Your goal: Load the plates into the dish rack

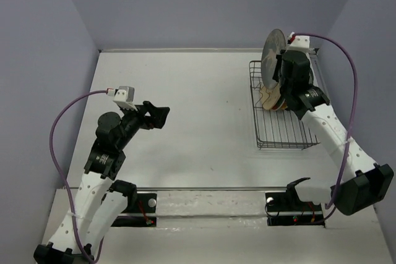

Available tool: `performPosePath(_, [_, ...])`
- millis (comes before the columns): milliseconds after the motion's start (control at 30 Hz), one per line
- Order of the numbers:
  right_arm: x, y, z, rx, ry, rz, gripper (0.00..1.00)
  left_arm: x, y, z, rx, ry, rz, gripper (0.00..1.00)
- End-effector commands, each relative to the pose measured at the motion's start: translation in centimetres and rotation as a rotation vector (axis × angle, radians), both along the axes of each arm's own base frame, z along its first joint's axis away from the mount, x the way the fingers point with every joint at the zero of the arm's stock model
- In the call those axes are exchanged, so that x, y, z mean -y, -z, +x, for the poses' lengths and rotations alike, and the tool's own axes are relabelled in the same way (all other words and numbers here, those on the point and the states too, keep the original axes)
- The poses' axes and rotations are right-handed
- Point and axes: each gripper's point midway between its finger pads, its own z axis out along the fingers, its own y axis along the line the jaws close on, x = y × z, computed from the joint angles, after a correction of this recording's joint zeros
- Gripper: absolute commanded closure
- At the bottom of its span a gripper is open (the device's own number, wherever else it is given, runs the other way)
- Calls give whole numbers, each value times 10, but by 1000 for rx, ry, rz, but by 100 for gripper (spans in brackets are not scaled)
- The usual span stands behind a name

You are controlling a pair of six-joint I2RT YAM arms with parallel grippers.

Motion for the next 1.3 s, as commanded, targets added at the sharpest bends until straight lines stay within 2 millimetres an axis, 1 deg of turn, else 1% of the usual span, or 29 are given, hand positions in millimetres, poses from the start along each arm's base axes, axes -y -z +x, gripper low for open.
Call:
performPosePath(0, [35, -51, 16, 103, 177, -160, 93, 2, -5, -5, 54, 28, 49, 1])
performPosePath(33, [35, -48, 18, 92, 177, -177, 93, 1, -7, -4, 61, 20, 53, 1])
performPosePath(67, [40, -46, 21, 82, 188, -191, 93, 1, -9, -5, 69, 19, 56, 1])
performPosePath(100, [40, -42, 23, 70, 187, -204, 93, 0, -6, -7, 55, 18, 62, 1])
performPosePath(167, [41, -31, 28, 42, 177, -226, 93, 2, -7, -9, 59, 23, 66, 1])
performPosePath(233, [38, -19, 31, 15, 161, -242, 93, 3, -6, -10, 58, 31, 66, 1])
performPosePath(300, [36, -1, 34, -22, 155, -249, 93, 4, -7, -11, 60, 34, 63, 1])
performPosePath(367, [34, 10, 36, -40, 145, -244, 93, 4, -8, -11, 64, 33, 62, 1])
performPosePath(400, [31, 21, 38, -59, 138, -237, 93, 3, -7, -11, 61, 27, 63, 1])
performPosePath(467, [29, 31, 40, -76, 129, -229, 93, 3, -7, -11, 59, 27, 64, 1])
performPosePath(500, [25, 39, 42, -88, 121, -215, 93, 3, -7, -10, 58, 27, 64, 1])
performPosePath(567, [27, 52, 42, -110, 120, -200, 93, 3, -8, -11, 61, 26, 64, 1])
performPosePath(600, [23, 59, 44, -121, 101, -192, 93, 2, -6, -10, 58, 21, 65, 1])
performPosePath(633, [24, 64, 46, -120, 113, -155, 93, 1, -7, -9, 60, 14, 65, 1])
performPosePath(800, [18, 90, 46, -156, 102, -122, 93, 0, -5, -9, 55, 11, 66, 1])
performPosePath(833, [16, 92, 47, -157, 97, -106, 93, 0, -4, -8, 52, 6, 67, 1])
performPosePath(933, [11, 95, 47, -155, 84, -72, 93, -1, -3, -6, 47, -1, 69, 1])
performPosePath(1033, [11, 91, 46, -149, 84, -61, 93, -2, -3, -5, 44, -4, 70, 1])
performPosePath(1100, [13, 80, 47, -138, 95, -67, 93, -3, -2, -4, 42, -12, 70, 1])
performPosePath(1133, [18, 74, 47, -136, 121, -88, 93, -2, -1, -4, 40, -9, 69, 1])
performPosePath(1167, [21, 63, 48, -129, 135, -99, 93, -2, -2, -4, 42, -6, 69, 1])
performPosePath(1233, [29, 51, 50, -121, 166, -123, 93, -3, -1, -3, 37, -7, 69, 1])
performPosePath(1267, [34, 40, 51, -110, 187, -149, 93, -3, -1, -3, 38, -7, 69, 1])
